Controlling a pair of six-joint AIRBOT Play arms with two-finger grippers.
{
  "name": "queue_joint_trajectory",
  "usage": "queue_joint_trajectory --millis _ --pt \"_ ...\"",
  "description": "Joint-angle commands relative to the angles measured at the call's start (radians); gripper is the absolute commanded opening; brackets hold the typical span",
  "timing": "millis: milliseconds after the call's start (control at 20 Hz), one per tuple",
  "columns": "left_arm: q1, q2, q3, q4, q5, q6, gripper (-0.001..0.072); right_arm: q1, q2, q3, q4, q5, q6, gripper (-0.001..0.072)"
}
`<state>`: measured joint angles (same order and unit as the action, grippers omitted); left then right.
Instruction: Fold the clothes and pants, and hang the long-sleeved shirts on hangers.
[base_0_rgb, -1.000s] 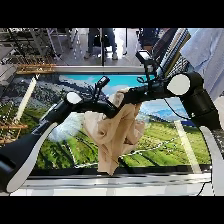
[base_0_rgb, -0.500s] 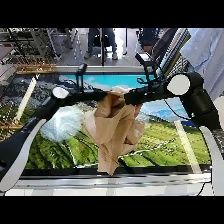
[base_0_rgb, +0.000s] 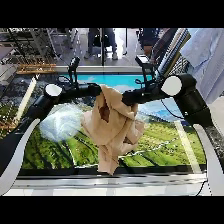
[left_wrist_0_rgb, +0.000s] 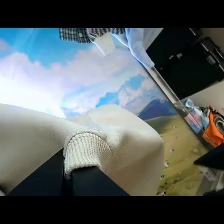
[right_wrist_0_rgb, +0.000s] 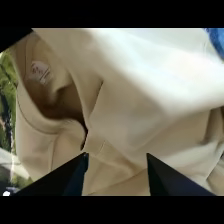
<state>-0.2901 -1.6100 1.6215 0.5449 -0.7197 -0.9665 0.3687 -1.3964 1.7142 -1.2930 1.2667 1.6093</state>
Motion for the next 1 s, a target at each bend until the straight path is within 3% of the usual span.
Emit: queue_joint_trajectory --millis 0,150,450,750,850,900,950 --pt "-0.010 0.002 0.000 -0.001 0.000 0.000 0.0014 0.048 -0.003 -0.043 0.006 0.026 0.048 0.0516" --pt "-0.009 0.002 0.000 0.000 -0.007 0.000 0.0014 0.134 -0.003 -0.118 0.001 -0.010 0.066 0.0516" --pt "-0.007 0.003 0.000 0.000 -0.009 0.001 0.0015 0.182 -0.003 -0.315 -0.156 -0.363 0.365 0.0514" --pt "-0.007 0.003 0.000 0.000 -0.010 0.001 0.0015 0.181 -0.095 -0.330 -0.278 -0.601 0.481 0.0499" --pt "-0.007 0.003 0.000 0.000 -0.011 0.001 0.0015 0.181 -0.142 -0.330 -0.312 -0.597 0.512 0.0421" --pt "-0.007 0.003 0.000 0.000 -0.014 0.001 0.0015 0.181 -0.155 -0.330 -0.314 -0.590 0.510 0.0169" --pt "-0.007 0.003 0.000 0.000 -0.014 0.001 0.0015 0.181 -0.159 -0.330 -0.336 -0.593 0.506 0.0049"
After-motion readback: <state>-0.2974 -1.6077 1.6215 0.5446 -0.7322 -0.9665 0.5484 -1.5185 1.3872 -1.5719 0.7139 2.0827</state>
